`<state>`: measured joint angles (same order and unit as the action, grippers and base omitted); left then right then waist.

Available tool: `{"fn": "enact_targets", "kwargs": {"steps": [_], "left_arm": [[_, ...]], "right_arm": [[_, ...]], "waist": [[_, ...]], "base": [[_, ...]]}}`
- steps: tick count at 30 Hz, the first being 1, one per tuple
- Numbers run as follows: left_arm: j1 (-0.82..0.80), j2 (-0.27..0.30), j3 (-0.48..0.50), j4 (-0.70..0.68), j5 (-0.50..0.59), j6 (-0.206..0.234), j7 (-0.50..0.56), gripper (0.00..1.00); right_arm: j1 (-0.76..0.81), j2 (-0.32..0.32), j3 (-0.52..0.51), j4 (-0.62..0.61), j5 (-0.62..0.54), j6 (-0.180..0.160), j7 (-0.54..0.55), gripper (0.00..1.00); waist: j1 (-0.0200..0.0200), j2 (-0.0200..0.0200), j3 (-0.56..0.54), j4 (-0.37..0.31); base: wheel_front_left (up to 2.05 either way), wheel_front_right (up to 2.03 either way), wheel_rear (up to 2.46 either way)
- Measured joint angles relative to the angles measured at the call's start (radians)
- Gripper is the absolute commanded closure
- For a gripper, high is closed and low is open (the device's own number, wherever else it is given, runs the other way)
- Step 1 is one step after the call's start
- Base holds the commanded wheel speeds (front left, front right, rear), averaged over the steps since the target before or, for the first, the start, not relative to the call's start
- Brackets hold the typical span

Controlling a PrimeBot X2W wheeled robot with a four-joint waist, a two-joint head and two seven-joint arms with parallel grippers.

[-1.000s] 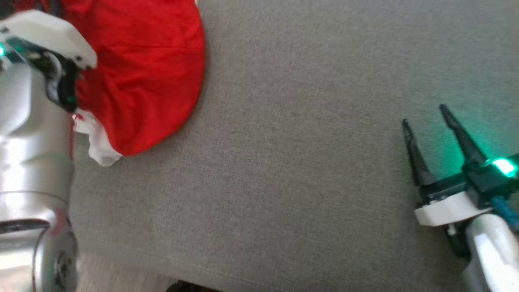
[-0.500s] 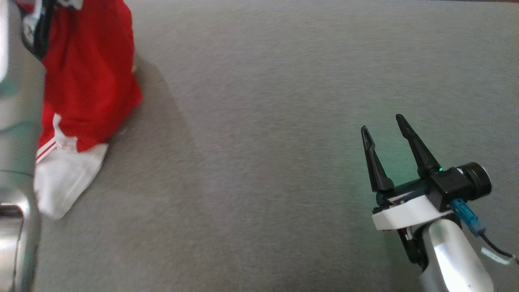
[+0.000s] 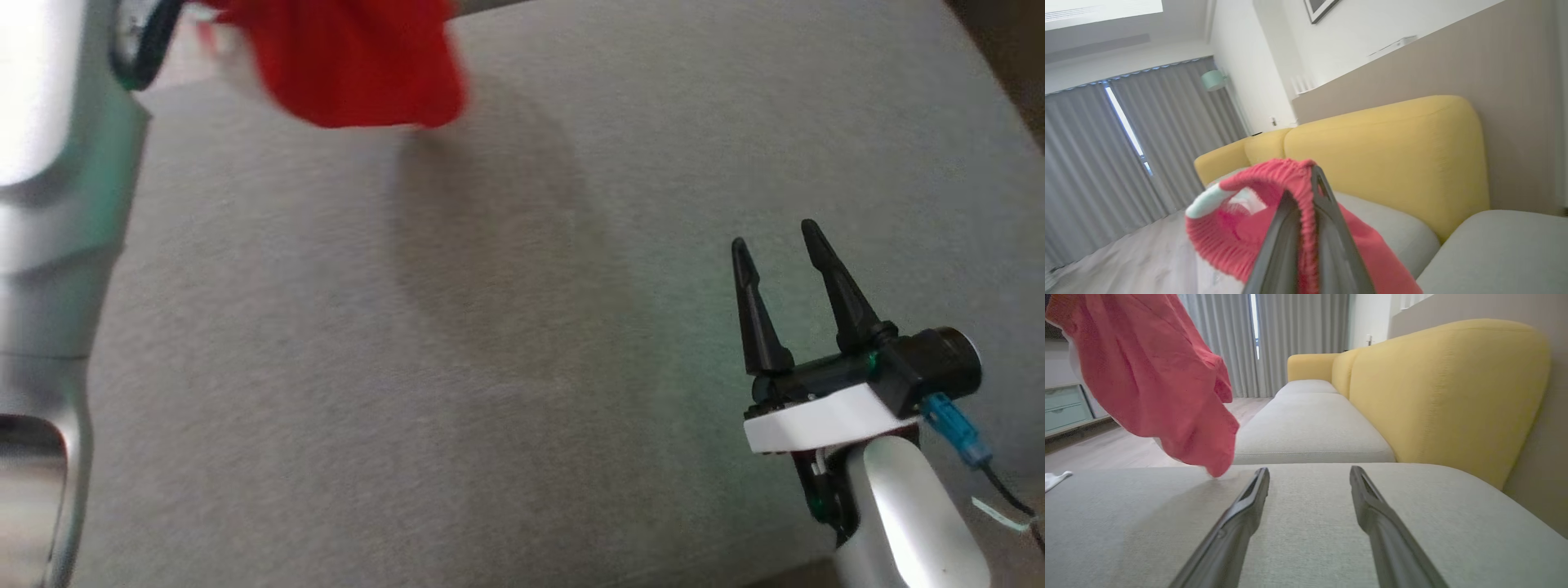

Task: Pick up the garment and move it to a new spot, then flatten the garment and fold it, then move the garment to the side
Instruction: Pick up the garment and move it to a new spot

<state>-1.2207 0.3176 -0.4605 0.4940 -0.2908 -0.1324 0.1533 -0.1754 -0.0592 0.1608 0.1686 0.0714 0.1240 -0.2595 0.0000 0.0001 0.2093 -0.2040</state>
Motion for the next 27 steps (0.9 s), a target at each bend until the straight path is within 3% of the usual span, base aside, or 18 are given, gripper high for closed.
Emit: {"fn": "enact_targets", "kwargs": {"steps": [6,12,16,20,21,22,27], "left_arm": [[0.031,-0.002,-0.127,-0.055,-0.03,0.0,-0.046,1.0],[0.363,0.018,-0.262,-0.105,0.015,0.011,-0.167,1.0],[0.613,0.007,-0.353,-0.117,0.051,0.067,-0.304,1.0],[0.742,-0.038,-0.417,-0.096,0.086,0.118,-0.384,1.0],[0.763,-0.059,-0.415,-0.085,0.077,0.132,-0.389,0.55],[0.778,-0.078,-0.415,-0.075,0.07,0.143,-0.394,0.0],[0.83,-0.146,-0.372,-0.101,0.069,0.227,-0.403,0.0]], "right_arm": [[-0.008,0.001,0.01,-0.004,0.039,0.0,0.0,0.0],[-0.017,0.004,0.008,-0.003,0.052,0.0,0.0,0.0],[-0.014,0.004,0.0,-0.002,0.046,0.0,0.0,0.0],[-0.002,0.005,-0.021,-0.002,0.029,0.0,0.0,0.0],[0.005,0.005,-0.023,-0.001,0.022,0.0,0.0,0.0],[0.012,0.005,-0.027,0.0,0.014,0.0,0.0,0.0],[0.047,0.006,-0.036,0.007,-0.016,0.0,0.0,0.0]], "waist": [[0.0002,0.0,0.044,-0.087],[0.0003,0.0,0.064,-0.115],[0.0,0.0,0.057,-0.104],[0.0001,0.0,0.058,-0.072],[0.0,0.0,0.057,-0.061],[0.0,0.0,0.055,-0.048],[0.0,0.0,0.031,0.027]], "base": [[0.0,0.0,0.0],[0.0,0.0,0.0],[0.0,0.0,0.0],[0.0,0.0,0.0],[0.0,0.0,0.0],[0.0,0.0,0.0],[0.0,0.0,0.0]]}}
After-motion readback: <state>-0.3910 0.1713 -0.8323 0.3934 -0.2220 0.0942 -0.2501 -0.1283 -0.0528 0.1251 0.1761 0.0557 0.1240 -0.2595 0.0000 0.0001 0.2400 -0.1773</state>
